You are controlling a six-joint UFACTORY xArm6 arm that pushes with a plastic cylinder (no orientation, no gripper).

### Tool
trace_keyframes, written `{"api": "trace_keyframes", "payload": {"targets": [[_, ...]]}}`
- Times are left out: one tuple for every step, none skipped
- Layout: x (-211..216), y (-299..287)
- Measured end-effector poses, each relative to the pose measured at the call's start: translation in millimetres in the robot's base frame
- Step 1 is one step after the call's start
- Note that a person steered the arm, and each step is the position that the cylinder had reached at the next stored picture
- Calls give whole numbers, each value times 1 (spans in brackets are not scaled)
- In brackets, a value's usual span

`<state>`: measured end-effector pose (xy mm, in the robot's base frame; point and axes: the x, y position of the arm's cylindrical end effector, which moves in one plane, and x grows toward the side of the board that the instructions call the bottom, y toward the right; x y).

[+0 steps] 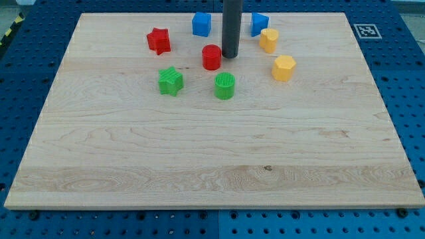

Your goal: Move the red circle between red star and the green star

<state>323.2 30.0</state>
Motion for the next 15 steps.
{"api": "trace_keyframes", "payload": {"targets": [[11, -1], [35, -13], [43, -24], [42, -24], [21, -23], [16, -21], [8, -20], [8, -20], [17, -20], [25, -29], [25, -53], [25, -62], [10, -59], [-1, -59], [-1, -59]]}}
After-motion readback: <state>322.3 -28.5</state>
